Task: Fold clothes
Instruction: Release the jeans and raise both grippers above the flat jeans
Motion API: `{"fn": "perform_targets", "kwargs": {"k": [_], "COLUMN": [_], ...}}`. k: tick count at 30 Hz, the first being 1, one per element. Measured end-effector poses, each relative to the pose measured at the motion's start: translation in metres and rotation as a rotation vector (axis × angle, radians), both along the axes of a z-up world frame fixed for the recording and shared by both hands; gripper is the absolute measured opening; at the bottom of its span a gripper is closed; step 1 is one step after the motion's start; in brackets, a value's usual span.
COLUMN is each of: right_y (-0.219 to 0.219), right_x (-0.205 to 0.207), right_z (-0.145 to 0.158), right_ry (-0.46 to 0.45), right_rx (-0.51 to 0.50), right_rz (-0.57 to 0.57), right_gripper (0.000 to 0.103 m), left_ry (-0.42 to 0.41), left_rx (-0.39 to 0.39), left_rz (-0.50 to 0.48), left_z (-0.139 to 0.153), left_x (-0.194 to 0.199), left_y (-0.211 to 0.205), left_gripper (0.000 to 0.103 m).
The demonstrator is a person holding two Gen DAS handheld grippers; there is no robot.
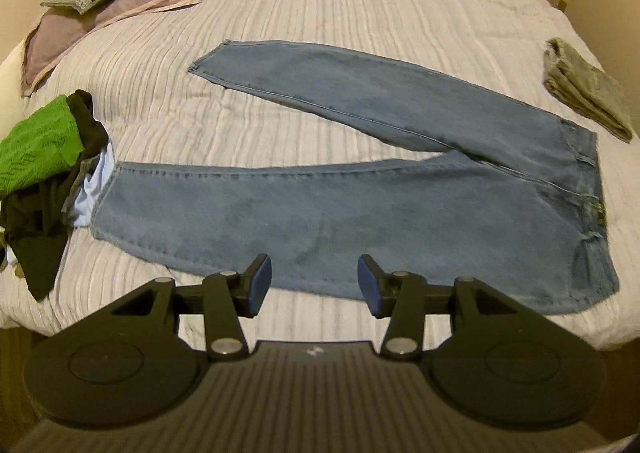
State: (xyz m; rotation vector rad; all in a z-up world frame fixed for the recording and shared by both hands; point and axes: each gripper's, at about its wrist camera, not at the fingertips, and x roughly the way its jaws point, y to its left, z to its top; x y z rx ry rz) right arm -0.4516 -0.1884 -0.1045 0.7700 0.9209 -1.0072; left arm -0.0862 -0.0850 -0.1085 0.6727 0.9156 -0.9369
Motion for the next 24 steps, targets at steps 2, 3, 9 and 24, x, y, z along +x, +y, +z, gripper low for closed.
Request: {"fn": "perform_targets", "kwargs": {"k": [2, 3, 9, 24], "right_y": [0.006, 0.009, 0.026, 0.059], "right_x": [-0.006, -0.008, -0.020, -0.033], "right_z": [0.003, 0.004, 0.002, 0.000], "right_ry": [0.002, 0.000, -0.016, -0.031], "right_rx": [-0.011, -0.015, 0.001, 0.023], "right_rz": [0.033, 0.051, 0.130, 0.212], "right_gripper": [0.102, 0.102, 0.102, 0.102], "left_ry": [-0.006, -0.010, -0.031, -0.078], "left_rx": [-0.004, -0.005, -0.007, -0.011], "left_rz": [0.003, 0.004, 0.038, 0.085], "left_z": [0.003, 0.004, 0.011, 0.031], "left_x": [-0.018, -0.027, -0.067, -0.109], "left_y": [0.009, 0.013, 0.048, 0.104], "left_gripper": [0.044, 0.044, 0.045, 0.046]}}
